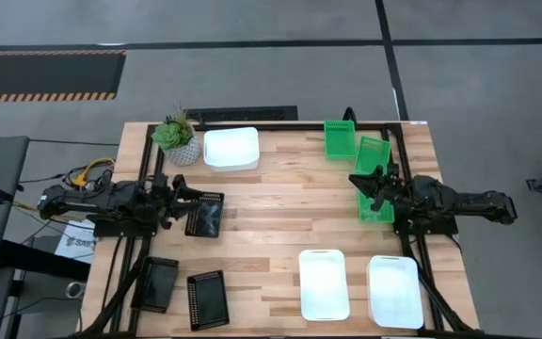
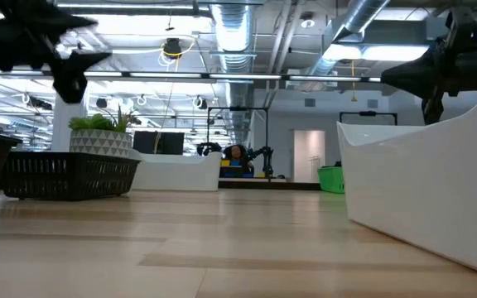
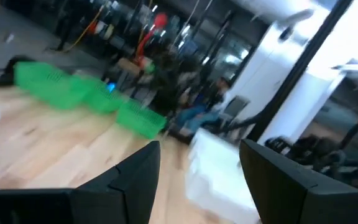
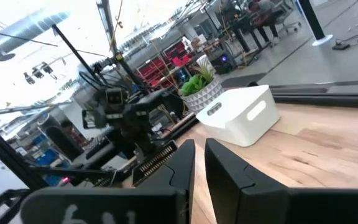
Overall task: Stack baskets by color
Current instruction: Stack the left black bin on top of the top black bin
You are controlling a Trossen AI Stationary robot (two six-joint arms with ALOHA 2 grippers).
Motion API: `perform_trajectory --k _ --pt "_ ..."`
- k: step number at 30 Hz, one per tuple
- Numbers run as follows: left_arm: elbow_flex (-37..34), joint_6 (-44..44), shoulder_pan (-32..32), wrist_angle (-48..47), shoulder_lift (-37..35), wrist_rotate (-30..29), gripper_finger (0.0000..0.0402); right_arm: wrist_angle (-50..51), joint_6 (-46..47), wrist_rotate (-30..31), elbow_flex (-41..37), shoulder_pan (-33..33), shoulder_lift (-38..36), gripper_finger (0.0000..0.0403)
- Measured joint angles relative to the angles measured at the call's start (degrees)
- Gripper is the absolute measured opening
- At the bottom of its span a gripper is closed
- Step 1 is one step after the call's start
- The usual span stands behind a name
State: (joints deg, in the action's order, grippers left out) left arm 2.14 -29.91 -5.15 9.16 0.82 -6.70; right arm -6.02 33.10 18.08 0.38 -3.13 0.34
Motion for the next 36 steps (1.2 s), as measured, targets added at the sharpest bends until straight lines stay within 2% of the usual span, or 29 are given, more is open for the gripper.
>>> perform_trajectory --k 3,6,11,14,20,23,26,31,36 --pt "2.20 -0.89 -0.02 3.13 0.23 -0.36 0.0212 0.84 0.02 0.00 0.00 -0.01 0.00 0.0063" --pt "5.83 -3.08 -0.02 -0.01 3.10 -1.35 0.0212 1.24 -0.13 -0.02 0.00 -0.02 0.00 0.0063" --pt "15.26 -5.79 -0.02 -9.02 13.96 -4.29 0.0212 1.31 -1.90 0.00 0.00 -0.82 0.02 0.0063" --pt "23.91 -9.54 0.00 -20.92 23.00 -3.11 0.0212 2.02 -1.54 -0.03 0.00 -1.19 0.02 0.0063" --pt "43.11 -14.58 -0.01 -54.94 41.38 9.22 0.0212 2.47 -3.24 0.02 0.00 -1.23 0.07 0.0063" --pt "49.08 -14.73 -1.03 -67.73 49.06 14.08 0.0212 2.53 -3.60 0.57 0.00 -2.09 0.07 0.0063" --pt "51.76 -15.56 -3.43 -73.71 54.74 13.39 0.0212 2.62 -3.60 0.46 0.00 -2.74 0.07 0.0064" --pt "50.93 -33.01 -10.27 -75.77 59.54 8.99 0.0212 2.75 -3.60 0.24 0.00 -2.92 0.07 0.0075" --pt "50.52 -50.46 -22.47 -75.95 60.37 6.08 0.0212 2.80 -3.79 -0.04 0.00 -2.91 0.07 0.0091"
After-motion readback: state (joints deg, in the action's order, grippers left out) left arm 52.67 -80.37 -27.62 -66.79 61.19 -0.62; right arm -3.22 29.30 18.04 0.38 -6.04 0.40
